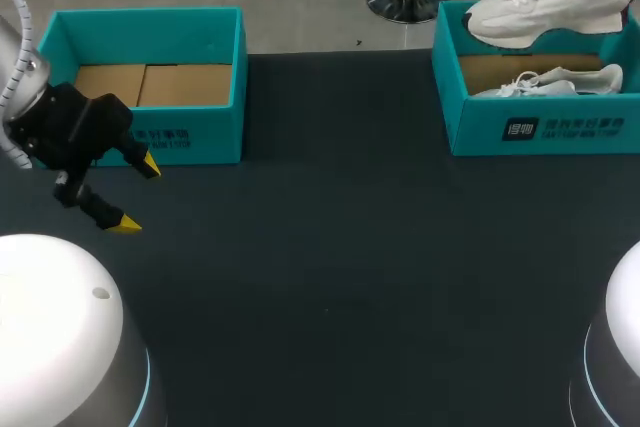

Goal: Take the shoe out of the shoebox, open the shoe tongue, remove and reinsert the insole, then place the shoe into the shoebox

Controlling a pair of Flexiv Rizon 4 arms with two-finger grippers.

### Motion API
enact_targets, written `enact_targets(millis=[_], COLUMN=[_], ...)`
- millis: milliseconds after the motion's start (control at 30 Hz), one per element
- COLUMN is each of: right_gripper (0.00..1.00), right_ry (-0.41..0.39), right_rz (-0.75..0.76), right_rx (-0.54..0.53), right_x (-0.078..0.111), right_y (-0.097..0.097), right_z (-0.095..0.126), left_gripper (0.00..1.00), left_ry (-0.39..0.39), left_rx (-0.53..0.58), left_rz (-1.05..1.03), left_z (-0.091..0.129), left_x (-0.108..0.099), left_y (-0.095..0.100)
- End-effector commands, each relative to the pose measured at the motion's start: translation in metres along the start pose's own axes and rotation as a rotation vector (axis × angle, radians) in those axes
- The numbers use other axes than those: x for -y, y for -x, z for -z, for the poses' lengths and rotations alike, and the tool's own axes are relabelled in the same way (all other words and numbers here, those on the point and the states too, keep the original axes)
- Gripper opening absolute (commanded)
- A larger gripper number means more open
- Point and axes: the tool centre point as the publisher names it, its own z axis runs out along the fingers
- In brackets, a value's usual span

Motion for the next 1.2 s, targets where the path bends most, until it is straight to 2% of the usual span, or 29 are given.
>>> enact_targets(millis=[33, 167, 400, 667, 933, 1200], right_gripper=[0.00, 0.00, 0.00, 0.00, 0.00, 0.00], right_ry=[-0.001, -0.001, -0.025, -0.030, -0.025, -0.037], right_rz=[-0.002, -0.002, -0.017, -0.047, -0.058, -0.071], right_rx=[0.002, 0.002, 0.003, -0.003, 0.007, -0.002], right_x=[-0.001, -0.001, -0.005, -0.017, -0.029, -0.033], right_y=[-0.002, -0.002, -0.002, 0.002, 0.004, 0.000], right_z=[0.002, 0.002, -0.016, -0.031, -0.033, -0.055], left_gripper=[1.00, 1.00, 1.00, 1.00, 1.00, 1.00], left_ry=[0.003, 0.003, 0.003, 0.003, 0.003, 0.003], left_rx=[0.000, 0.000, 0.000, 0.000, 0.000, 0.000], left_rz=[0.000, 0.000, 0.000, 0.000, 0.000, 0.000], left_z=[0.000, 0.000, 0.000, 0.000, 0.000, 0.000], left_x=[0.000, 0.000, 0.000, 0.000, 0.000, 0.000], left_y=[0.000, 0.000, 0.000, 0.000, 0.000, 0.000])
